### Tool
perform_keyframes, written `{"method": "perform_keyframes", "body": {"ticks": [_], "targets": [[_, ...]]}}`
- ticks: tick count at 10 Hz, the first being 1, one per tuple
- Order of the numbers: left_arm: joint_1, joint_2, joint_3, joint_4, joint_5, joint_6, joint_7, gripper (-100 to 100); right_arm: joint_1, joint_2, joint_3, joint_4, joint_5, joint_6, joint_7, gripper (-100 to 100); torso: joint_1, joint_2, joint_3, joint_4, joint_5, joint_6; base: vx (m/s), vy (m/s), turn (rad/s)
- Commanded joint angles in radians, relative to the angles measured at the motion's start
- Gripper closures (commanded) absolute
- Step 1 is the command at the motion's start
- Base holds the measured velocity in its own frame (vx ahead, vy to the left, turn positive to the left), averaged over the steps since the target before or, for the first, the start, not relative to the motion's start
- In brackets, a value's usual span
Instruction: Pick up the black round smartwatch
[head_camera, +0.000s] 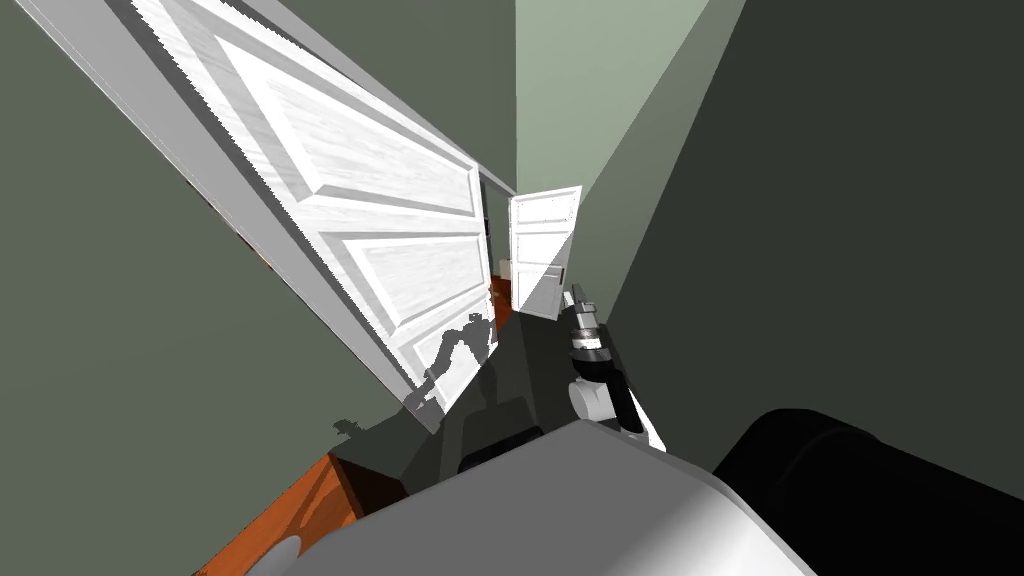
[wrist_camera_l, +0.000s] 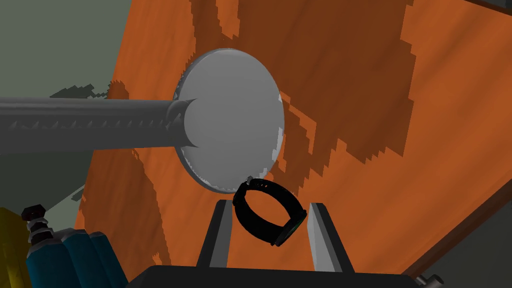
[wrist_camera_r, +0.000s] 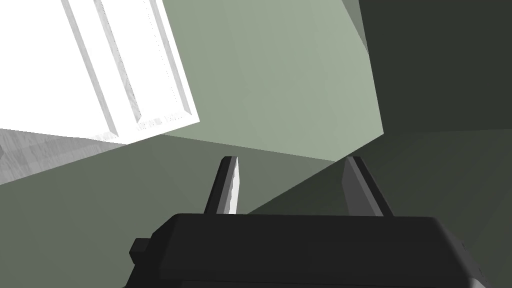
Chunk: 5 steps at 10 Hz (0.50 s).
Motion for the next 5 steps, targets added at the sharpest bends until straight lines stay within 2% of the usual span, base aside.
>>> {"method": "perform_keyframes", "body": {"ticks": [1, 2, 3, 4, 5], "targets": [[0.004, -0.018, 0.015, -0.023, -0.002, 0.016, -0.037, 100, 0.0, 0.0, 0.0, 0.0, 0.0, 0.0, 0.0, 0, 0.0, 0.0, 0.0, 0.0, 0.0, 0.0, 0.059, 0.027, 0.148], [0.015, -0.042, 0.028, -0.059, 0.012, 0.039, -0.073, 100, 0.0, 0.0, 0.0, 0.0, 0.0, 0.0, 0.0, 0, 0.0, -0.001, 0.0, 0.0, 0.0, 0.002, 0.051, 0.044, 0.183], [0.015, -0.042, 0.028, -0.068, 0.012, 0.039, -0.1, 100, 0.0, 0.0, 0.0, 0.0, 0.0, 0.0, 0.0, 0, 0.001, -0.001, 0.0, 0.0, 0.001, 0.001, 0.049, 0.03, 0.123], [0.026, -0.067, 0.04, -0.101, 0.025, 0.061, -0.127, 100, 0.0, 0.0, 0.0, 0.0, 0.0, 0.0, 0.0, 0, 0.001, -0.001, 0.0, 0.0, 0.0, 0.002, 0.07, 0.036, 0.277], [0.026, -0.067, 0.04, -0.113, 0.025, 0.061, -0.155, 100, 0.0, 0.0, 0.0, 0.0, 0.0, 0.0, 0.0, 0, 0.001, -0.002, -0.001, 0.0, 0.0, 0.0, 0.055, 0.02, 0.123]]}}
